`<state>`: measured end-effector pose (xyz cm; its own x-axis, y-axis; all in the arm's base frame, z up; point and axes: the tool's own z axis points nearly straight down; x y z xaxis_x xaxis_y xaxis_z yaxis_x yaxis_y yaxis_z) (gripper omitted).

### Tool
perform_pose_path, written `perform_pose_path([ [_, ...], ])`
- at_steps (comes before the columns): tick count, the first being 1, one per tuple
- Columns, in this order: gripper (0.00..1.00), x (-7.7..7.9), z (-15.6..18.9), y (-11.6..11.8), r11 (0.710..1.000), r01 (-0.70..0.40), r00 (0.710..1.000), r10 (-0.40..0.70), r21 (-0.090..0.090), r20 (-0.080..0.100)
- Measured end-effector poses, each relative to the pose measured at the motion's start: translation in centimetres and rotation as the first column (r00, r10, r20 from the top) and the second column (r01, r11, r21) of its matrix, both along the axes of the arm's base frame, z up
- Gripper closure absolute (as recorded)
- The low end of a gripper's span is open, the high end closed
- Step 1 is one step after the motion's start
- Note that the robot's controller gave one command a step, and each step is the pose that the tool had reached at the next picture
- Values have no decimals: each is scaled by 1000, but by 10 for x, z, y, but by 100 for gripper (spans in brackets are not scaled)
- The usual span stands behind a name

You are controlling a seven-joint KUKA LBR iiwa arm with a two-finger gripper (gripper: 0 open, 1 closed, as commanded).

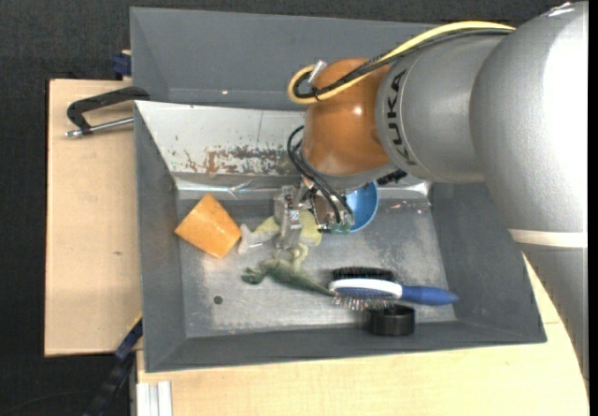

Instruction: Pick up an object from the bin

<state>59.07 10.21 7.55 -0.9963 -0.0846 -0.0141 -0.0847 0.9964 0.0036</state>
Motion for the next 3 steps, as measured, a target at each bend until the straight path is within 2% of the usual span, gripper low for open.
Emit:
perform_pose_path([
  [1, 100, 14, -1, -7, 999, 51, 999, -51, 2, -7],
  [2, 100, -10, 2, -32, 1000, -23, 1000, 23, -1, -4],
  [3, 100, -13, 118, -28, 1000, -10, 1000, 10, -2, 1],
])
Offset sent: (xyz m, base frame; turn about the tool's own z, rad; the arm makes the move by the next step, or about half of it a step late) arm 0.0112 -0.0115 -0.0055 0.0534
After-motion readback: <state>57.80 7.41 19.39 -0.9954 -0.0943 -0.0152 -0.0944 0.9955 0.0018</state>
